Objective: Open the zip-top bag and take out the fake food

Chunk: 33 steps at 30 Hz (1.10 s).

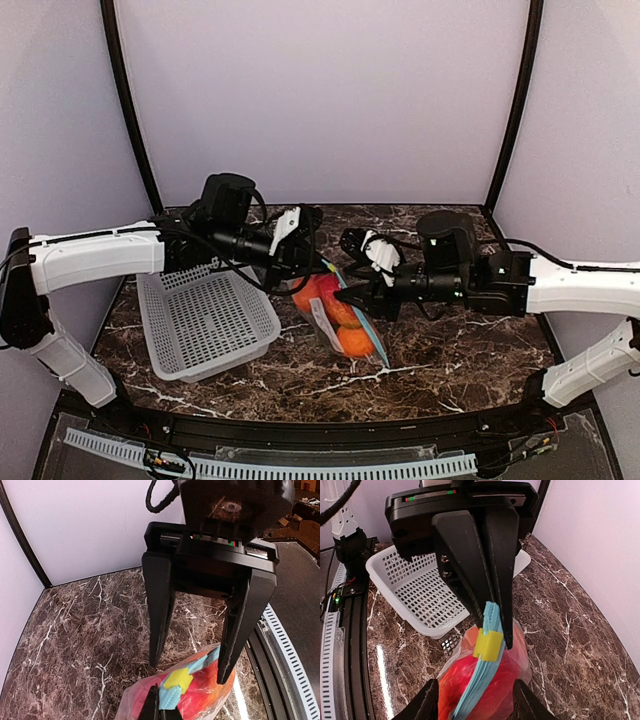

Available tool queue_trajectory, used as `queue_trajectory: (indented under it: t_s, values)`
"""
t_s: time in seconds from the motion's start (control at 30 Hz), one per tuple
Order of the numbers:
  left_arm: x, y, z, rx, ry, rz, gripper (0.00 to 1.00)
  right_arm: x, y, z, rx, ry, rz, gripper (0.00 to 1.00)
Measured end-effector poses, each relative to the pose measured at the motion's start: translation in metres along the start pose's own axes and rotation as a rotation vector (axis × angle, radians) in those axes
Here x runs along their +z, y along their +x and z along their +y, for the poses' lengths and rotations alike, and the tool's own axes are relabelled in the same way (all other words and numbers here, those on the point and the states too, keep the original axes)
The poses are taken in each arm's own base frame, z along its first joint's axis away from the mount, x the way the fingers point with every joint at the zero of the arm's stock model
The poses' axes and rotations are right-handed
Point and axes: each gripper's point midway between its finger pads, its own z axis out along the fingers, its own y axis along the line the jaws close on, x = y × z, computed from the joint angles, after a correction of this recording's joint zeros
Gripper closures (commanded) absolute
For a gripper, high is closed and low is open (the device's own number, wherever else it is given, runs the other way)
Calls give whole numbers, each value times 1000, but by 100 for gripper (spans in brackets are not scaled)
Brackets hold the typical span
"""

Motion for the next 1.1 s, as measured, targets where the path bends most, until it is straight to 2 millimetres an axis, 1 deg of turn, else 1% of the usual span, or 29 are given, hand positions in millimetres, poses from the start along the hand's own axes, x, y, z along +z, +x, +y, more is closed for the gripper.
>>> queue_trajectory:
  t_s: [0.1, 0.17, 0.2, 0.27, 0.43, 0.63, 0.8, 0.93, 1.1]
  values:
    - [0, -4, 3, -29, -1, 6, 99, 2, 0, -3, -14, 28, -13, 57]
    - [2, -2, 3, -57, 6, 19, 99, 2, -1, -4, -27, 43, -28, 58]
    - [3, 0, 3, -73, 10, 27, 99, 3, -1, -5, -34, 54, -33, 58]
    - [6, 5, 3, -101, 18, 43, 99, 2, -2, -6, -41, 69, -44, 62]
    - [10, 17, 1, -152, 35, 79, 99, -1, -13, -14, -69, 116, -86, 67]
    - [9, 16, 0, -170, 43, 85, 99, 0, -17, -18, -84, 140, -101, 68]
    - [10, 14, 0, -185, 48, 81, 99, 0, -18, -18, -87, 142, -107, 66]
    - [11, 16, -1, -198, 56, 84, 99, 0, -22, -19, -86, 146, -125, 68]
    - [12, 17, -2, -209, 61, 83, 99, 4, -19, -18, -85, 146, -128, 68]
